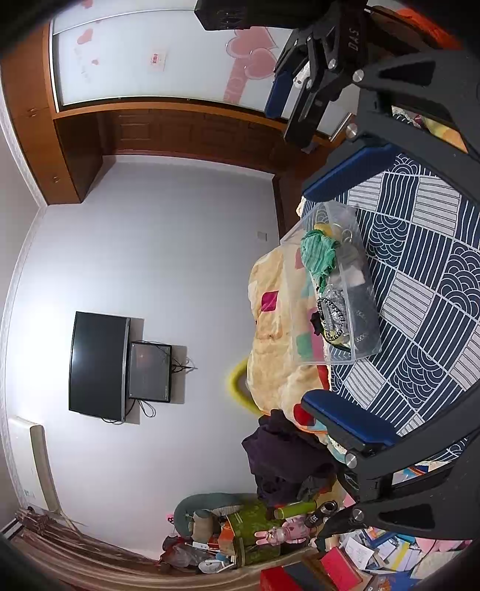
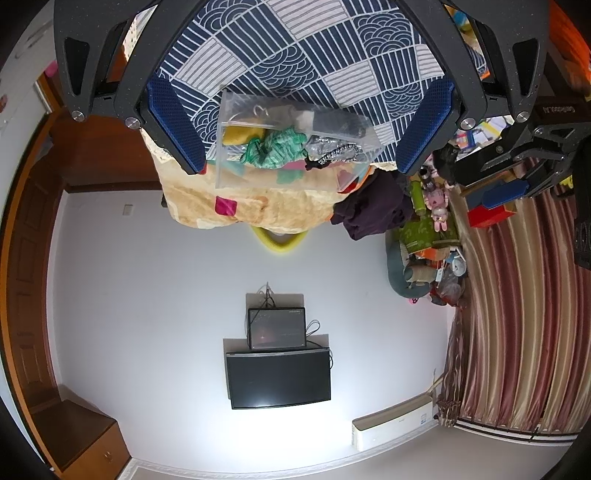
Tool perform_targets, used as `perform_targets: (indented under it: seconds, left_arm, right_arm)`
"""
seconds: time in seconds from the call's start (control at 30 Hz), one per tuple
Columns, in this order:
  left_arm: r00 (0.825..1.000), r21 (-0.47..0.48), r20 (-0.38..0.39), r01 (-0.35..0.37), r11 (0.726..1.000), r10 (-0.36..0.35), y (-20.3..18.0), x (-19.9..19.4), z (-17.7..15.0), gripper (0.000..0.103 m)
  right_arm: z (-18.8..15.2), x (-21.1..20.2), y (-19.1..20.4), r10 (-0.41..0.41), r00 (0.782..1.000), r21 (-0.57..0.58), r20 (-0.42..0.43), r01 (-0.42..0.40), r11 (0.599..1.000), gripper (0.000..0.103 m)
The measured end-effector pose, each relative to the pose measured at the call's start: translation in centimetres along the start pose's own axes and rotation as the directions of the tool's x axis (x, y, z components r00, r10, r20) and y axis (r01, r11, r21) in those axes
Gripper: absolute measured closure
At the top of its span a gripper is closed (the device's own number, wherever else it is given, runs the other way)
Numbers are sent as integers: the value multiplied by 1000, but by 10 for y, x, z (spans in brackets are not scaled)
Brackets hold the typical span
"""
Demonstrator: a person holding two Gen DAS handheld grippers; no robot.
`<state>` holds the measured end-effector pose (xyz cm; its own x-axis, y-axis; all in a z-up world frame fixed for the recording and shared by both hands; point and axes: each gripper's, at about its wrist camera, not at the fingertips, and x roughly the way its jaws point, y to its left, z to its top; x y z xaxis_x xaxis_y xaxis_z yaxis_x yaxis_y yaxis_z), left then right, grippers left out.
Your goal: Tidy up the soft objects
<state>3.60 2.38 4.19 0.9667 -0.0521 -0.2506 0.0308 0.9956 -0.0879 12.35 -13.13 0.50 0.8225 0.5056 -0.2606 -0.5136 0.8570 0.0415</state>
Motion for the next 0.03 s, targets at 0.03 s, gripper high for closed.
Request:
perform_targets:
  seconds: [0.03]
  left_arm:
    - [1000,-1,-1,1,1000,-1,-1,0,0,0]
  right_arm:
    - [0,0,0,0,1000,0,-1,0,1000,0]
